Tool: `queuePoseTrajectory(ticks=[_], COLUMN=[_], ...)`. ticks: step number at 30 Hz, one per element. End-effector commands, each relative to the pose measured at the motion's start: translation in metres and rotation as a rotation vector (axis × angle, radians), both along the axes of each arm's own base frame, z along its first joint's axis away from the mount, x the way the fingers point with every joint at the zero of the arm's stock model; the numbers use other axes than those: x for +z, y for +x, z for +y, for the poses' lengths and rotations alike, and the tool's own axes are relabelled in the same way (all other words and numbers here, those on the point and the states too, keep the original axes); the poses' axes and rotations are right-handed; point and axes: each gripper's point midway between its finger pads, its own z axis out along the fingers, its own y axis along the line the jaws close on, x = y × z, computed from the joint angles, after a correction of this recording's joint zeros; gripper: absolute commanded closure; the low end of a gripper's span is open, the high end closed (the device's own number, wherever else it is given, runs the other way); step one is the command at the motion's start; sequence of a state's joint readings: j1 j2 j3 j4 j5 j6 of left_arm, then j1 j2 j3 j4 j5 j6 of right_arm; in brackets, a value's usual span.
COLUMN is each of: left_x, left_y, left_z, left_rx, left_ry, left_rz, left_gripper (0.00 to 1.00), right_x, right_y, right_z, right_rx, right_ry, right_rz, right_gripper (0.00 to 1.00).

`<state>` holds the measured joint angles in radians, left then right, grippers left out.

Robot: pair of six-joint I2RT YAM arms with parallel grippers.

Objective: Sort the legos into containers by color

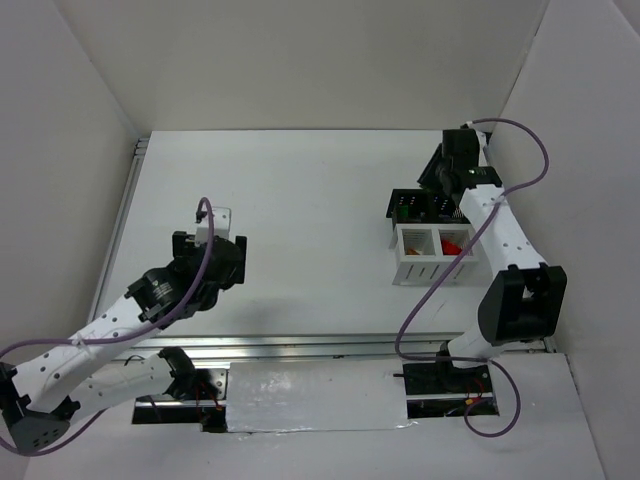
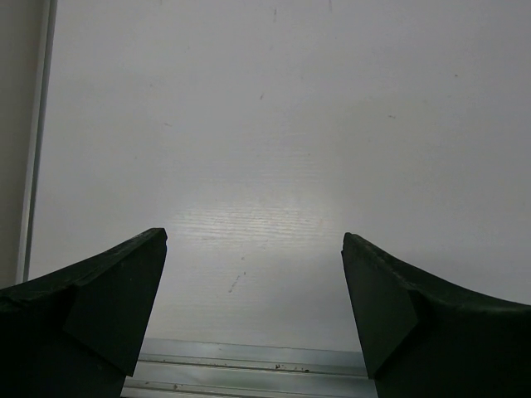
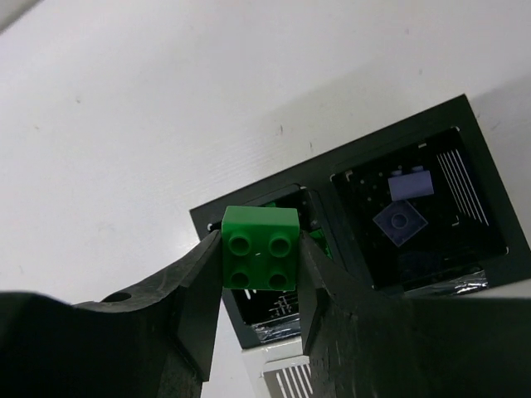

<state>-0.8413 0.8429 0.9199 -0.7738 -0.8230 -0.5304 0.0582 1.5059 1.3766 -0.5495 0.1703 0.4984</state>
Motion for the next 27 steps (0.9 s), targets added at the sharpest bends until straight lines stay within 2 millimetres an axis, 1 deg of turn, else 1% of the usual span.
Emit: queuePoseTrajectory(ticks=[1,4,5,6,7,9,11,15,16,17,18,20,21,23,27], left_x=[-0.002,-0.002,0.002,-0.001,0.001,0.003,0.003,0.002,0.001,0.001,0.001,0.002,0.002,0.003,0.003], left_y=[0.008,0.013,0.015,0.015,0.016,0.017,0.017,0.02,0.02,0.02,0.02,0.02,0.02,0.02,0.021], left_z=[0.004,0.015,0.015,0.012,0.015,0.014,0.016,0.012,0.011,0.011,0.01,0.01,0.009,0.009,0.008], left_rx=[0.044,0.078,0.076,0.056,0.058,0.049,0.05,0.035,0.029,0.026,0.021,0.019,0.017,0.012,0.007], left_ry=[0.011,0.0,-0.03,-0.054,-0.061,-0.087,-0.085,-0.089,-0.089,-0.089,-0.092,-0.096,-0.096,-0.1,-0.103], left_rz=[0.004,0.009,-0.01,0.0,-0.005,-0.018,-0.016,-0.006,-0.002,-0.001,-0.002,-0.006,-0.006,-0.01,-0.014], left_gripper=[0.0,0.0,0.0,0.0,0.01,0.01,0.0,0.0,0.0,0.01,0.0,0.0,0.0,0.01,0.01], right_x=[-0.003,-0.011,-0.013,-0.014,-0.015,-0.017,-0.02,-0.024,-0.023,-0.026,-0.024,-0.028,-0.024,-0.028,-0.021], right_y=[0.002,0.001,0.0,0.0,0.0,-0.001,-0.001,-0.005,-0.007,-0.01,-0.012,-0.017,-0.018,-0.022,-0.026], right_z=[0.001,0.005,0.007,0.008,0.01,0.014,0.021,0.026,0.027,0.03,0.032,0.033,0.035,0.036,0.041], right_rx=[0.019,0.039,0.048,0.052,0.057,0.074,0.096,0.1,0.103,0.11,0.113,0.114,0.118,0.121,0.139], right_ry=[-0.013,0.004,0.01,0.012,0.011,0.016,0.019,-0.001,0.004,0.005,0.007,0.007,0.007,0.014,0.023], right_rz=[0.033,0.047,0.055,0.055,0.057,0.064,0.075,0.092,0.087,0.094,0.084,0.091,0.079,0.082,0.06], right_gripper=[0.92,0.91,0.9,0.89,0.88,0.87,0.85,0.85,0.85,0.85,0.85,0.85,0.85,0.85,0.85])
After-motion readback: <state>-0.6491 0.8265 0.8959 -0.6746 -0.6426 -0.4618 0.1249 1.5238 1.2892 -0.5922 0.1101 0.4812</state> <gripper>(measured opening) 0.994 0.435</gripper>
